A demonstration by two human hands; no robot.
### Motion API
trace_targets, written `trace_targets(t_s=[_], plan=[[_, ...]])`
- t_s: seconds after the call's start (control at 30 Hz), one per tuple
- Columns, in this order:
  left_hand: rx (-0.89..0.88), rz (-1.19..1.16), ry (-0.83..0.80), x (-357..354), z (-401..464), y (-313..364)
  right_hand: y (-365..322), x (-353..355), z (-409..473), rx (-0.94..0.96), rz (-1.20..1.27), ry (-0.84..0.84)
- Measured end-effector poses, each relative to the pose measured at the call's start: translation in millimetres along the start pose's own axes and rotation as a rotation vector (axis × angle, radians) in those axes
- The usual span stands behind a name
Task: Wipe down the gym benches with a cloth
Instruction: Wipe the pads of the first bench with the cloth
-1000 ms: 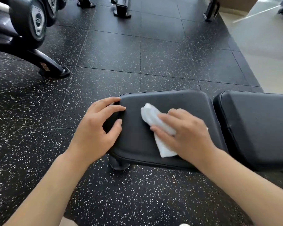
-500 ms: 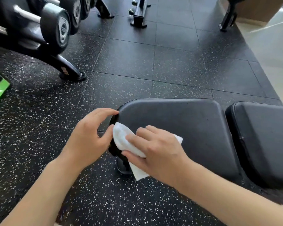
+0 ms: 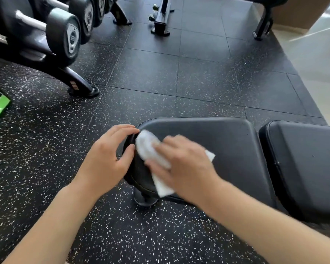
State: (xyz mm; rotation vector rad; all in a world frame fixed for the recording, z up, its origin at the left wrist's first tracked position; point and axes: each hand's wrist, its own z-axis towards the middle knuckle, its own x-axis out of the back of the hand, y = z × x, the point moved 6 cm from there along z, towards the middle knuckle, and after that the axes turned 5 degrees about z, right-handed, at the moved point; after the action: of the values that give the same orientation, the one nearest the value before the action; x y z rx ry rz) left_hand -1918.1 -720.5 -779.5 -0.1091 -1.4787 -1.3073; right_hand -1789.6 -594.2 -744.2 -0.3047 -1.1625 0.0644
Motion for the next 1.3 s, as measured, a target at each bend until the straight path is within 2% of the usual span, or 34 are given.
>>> trace_targets(t_s=[0.07,0.13,0.23,0.33,0.4,0.5,0.63,0.7,0.73,0.8,0.87,0.93,1.03,1.2,1.3], plan=[[0.0,-0.008,-0.006,-2,2,1,-15,-5,-14,0.112,0.073,-0.074],[-0.006,-0.007,-0.008,-5,2,5,4,2,-12,0.096,0.03,-0.047],[-0.019,0.019,-0.016,-11,2,13,76,27,5,-0.162,-0.13,0.111],[-0.039,0.038,-0.028,-18,0,18,150,49,8,-0.471,-0.167,0.144],[-0.049,0.033,-0.033,-19,-1,20,151,47,8,-0.518,-0.148,0.128],[-0.037,0.024,-0.025,-17,2,15,96,30,8,-0.381,-0.108,0.054],[-0.024,0.025,-0.019,-18,5,9,2,4,-9,0.022,-0.01,-0.073],[-0.027,0.023,-0.014,-19,6,8,2,4,-9,0.081,0.017,-0.098],[-0.034,0.032,-0.009,-19,6,9,18,9,-2,0.028,-0.016,-0.055],[-0.036,0.044,-0.006,-18,4,9,73,23,14,-0.199,-0.106,0.063],[-0.027,0.044,-0.009,-16,2,10,137,38,23,-0.452,-0.146,0.092],[-0.027,0.048,-0.01,-14,1,10,169,42,26,-0.553,-0.167,0.092],[-0.012,0.048,-0.01,-11,-1,6,150,29,38,-0.483,-0.171,0.034],[0.023,0.06,0.01,-5,3,-4,38,-2,39,-0.116,-0.007,-0.097],[0.034,0.043,0.001,-5,3,-8,8,-6,20,0.029,0.063,-0.154]])
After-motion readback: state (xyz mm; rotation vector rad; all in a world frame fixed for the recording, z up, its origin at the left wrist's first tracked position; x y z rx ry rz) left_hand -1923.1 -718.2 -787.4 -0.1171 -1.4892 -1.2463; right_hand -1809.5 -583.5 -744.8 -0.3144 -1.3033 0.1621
